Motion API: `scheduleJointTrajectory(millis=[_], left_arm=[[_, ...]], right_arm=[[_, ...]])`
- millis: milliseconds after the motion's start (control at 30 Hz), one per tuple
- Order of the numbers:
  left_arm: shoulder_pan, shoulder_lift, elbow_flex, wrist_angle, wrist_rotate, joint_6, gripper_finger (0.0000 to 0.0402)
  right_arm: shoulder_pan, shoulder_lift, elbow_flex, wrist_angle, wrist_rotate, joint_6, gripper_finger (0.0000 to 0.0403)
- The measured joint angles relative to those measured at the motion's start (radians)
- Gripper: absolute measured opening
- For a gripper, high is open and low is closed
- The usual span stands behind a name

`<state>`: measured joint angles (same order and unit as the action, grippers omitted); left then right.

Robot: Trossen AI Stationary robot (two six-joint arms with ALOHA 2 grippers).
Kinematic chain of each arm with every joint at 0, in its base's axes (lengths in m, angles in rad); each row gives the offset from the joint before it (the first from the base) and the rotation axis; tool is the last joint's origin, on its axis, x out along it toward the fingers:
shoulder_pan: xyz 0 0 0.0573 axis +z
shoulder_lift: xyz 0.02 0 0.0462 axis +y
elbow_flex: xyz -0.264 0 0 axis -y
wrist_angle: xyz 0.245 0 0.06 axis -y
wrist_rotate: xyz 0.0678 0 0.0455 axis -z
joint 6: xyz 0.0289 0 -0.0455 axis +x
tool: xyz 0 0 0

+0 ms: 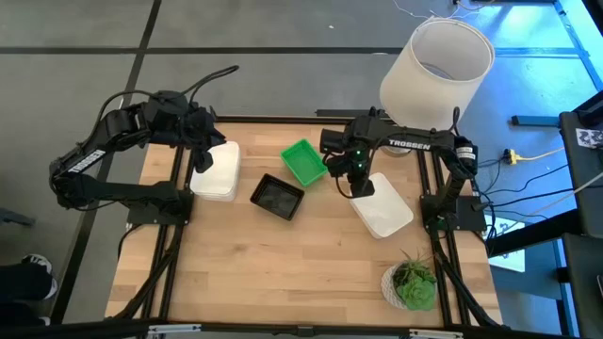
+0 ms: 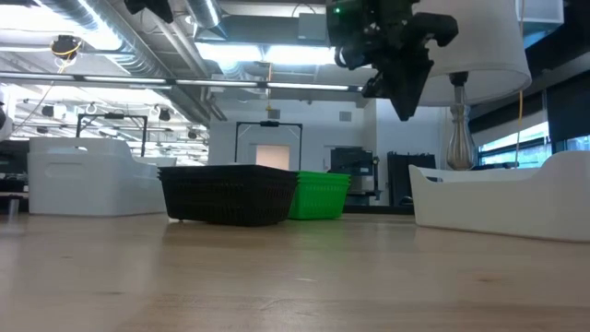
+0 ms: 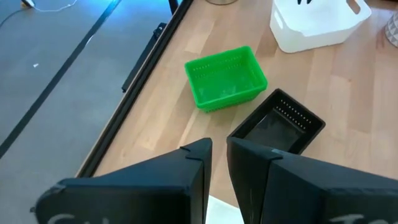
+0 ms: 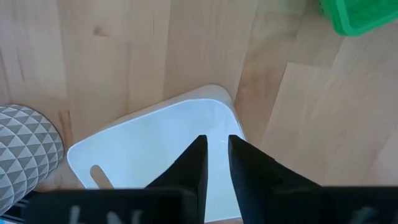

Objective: Stack baskets by color
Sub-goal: Stack the right white bin on the left white bins

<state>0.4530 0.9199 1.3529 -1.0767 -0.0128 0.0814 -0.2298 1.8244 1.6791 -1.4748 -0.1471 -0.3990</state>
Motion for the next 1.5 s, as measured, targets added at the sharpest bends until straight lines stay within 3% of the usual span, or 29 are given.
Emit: scheduleJointTrajectory(millis=[200,400,500,567,733,1033,1267,1500], left_arm=[[0.000,0.000,0.000,0.000,0.000,-0.001,0.0042],[0.000,0.001,0.000,0.000,0.000,-0.001,0.0042],[0.000,0.001,0.000,0.000,0.000,-0.001,0.0042],[0.000,0.001,0.000,0.000,0.000,-0.001,0.0042],[0.000,0.001,0.000,0.000,0.000,-0.001,0.0042],[0.000,0.001,0.000,0.000,-0.001,-0.001,0.0042],[0.000,0.001,0.000,0.000,-0.001,-0.001,0.0042],[0.000,0.001,0.000,0.000,-0.001,-0.002,0.0042]], right_arm=[[0.000,0.000,0.000,0.000,0.051,0.001,0.0061],[-0.001,0.000,0.000,-0.009,0.050,0.001,0.0007],[-0.001,0.000,0.000,-0.059,0.040,-0.027,0.0013],[-0.003,-0.005,0.002,-0.105,-0.022,-0.045,0.0018],[-0.022,-0.111,-0.033,-0.004,-0.292,-0.038,0.0010],[-0.022,-0.336,-0.247,0.281,-0.166,0.134,0.0014],[-0.023,-0.330,-0.340,0.294,-0.014,0.134,0.0060],[-0.023,-0.322,-0.426,0.313,-0.003,0.023,0.0081]])
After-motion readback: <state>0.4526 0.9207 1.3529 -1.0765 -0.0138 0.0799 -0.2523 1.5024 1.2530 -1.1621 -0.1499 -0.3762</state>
